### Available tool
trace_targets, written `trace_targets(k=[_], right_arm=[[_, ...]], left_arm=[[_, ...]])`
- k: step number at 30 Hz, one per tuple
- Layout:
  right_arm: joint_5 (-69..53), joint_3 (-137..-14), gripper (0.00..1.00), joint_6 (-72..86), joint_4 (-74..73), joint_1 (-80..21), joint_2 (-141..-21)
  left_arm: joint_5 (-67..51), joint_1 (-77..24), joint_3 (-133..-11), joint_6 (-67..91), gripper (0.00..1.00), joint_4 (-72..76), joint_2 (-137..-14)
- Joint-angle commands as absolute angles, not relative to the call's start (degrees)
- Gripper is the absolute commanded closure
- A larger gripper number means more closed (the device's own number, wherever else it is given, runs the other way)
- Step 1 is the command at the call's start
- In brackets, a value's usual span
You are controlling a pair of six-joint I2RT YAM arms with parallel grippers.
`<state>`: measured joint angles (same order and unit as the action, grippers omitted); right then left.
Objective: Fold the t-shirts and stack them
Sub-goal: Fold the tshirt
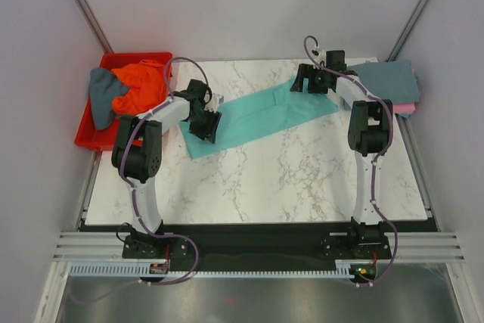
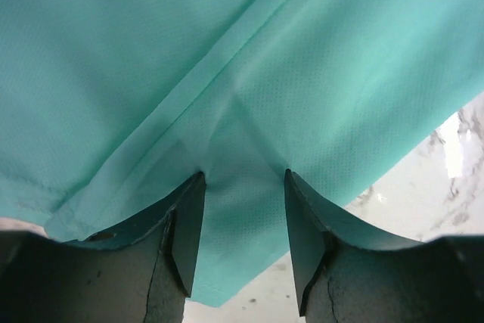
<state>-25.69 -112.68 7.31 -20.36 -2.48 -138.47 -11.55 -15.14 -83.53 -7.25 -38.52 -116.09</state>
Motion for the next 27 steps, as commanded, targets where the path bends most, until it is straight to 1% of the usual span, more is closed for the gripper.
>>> trace_targets(k=[1,4,7,8,10,15,16,19,23,27], right_arm=[[-25.4,-118.8,0.02,8.8,-17.8,-3.9,-142.5],[-25.3,-121.7,0.02,9.2,-16.4,-5.7,-143.9],[-24.5,-123.7,0.02,9.1,-15.9,-6.6,-142.0],[-24.4,-123.7,0.02,9.0,-15.9,-6.8,-141.0],[-23.6,-122.8,0.02,8.5,-16.0,-6.6,-136.9],[-22.2,-115.0,0.02,9.7,-17.0,-4.4,-126.8],[-22.2,-111.6,0.02,10.9,-17.0,-3.3,-123.9],[-23.9,-104.9,0.02,12.1,-17.5,-1.2,-120.0],[-25.7,-99.4,0.02,14.4,-18.3,0.4,-119.0],[-25.4,-96.7,0.02,14.5,-18.4,1.8,-120.3]], left_arm=[[-10.2,-21.4,-75.9,-5.6,0.46,-38.9,-110.1],[-10.2,-24.4,-72.9,-5.6,0.46,-38.9,-106.6],[-10.2,-26.1,-74.3,-5.6,0.46,-38.9,-104.8],[-3.8,-26.1,-75.4,-5.5,0.45,-38.1,-104.1],[-2.6,-26.0,-79.3,-7.5,0.45,-41.1,-102.8],[-2.4,-23.2,-85.3,-9.6,0.44,-41.7,-99.4],[-2.4,-22.0,-86.2,-9.9,0.44,-41.4,-99.5],[-1.8,-19.5,-86.8,-10.6,0.44,-40.3,-101.3],[-3.6,-14.3,-88.9,-11.1,0.43,-39.9,-105.9],[-4.0,-12.6,-90.5,-12.6,0.44,-39.8,-110.0]])
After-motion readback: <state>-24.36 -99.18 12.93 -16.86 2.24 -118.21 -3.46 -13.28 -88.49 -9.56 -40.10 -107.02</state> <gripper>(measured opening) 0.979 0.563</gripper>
